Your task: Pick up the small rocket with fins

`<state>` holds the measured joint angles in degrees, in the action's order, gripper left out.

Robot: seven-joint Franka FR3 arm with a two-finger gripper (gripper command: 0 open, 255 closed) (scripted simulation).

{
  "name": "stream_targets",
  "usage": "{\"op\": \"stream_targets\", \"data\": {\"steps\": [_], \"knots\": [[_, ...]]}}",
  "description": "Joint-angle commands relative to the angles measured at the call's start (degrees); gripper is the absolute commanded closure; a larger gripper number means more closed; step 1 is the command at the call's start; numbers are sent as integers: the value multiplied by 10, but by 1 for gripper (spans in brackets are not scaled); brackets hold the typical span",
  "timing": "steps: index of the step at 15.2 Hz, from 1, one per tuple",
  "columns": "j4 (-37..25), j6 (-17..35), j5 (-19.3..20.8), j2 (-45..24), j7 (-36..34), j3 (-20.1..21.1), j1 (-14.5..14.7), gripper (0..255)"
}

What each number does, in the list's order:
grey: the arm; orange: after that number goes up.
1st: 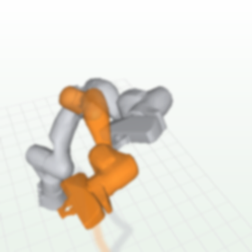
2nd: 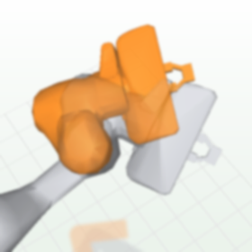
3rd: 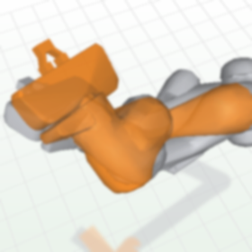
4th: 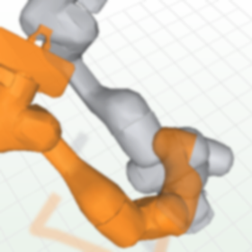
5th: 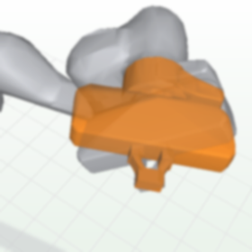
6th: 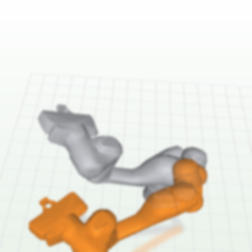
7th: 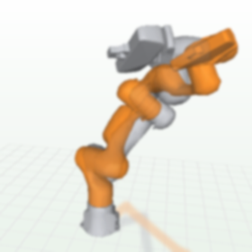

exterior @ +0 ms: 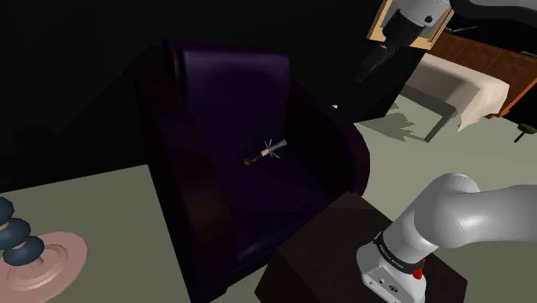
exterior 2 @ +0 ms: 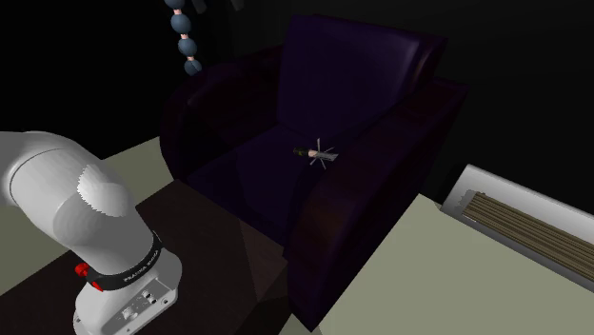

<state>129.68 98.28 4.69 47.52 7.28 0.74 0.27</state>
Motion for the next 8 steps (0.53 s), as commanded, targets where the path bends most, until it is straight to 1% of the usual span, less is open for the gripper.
{"op": "stream_targets", "data": {"steps": [1,8], "knots": [[0,0,0,0,0,0,0,0],[72,123,18,-68,-17,7,-8,0]]}}
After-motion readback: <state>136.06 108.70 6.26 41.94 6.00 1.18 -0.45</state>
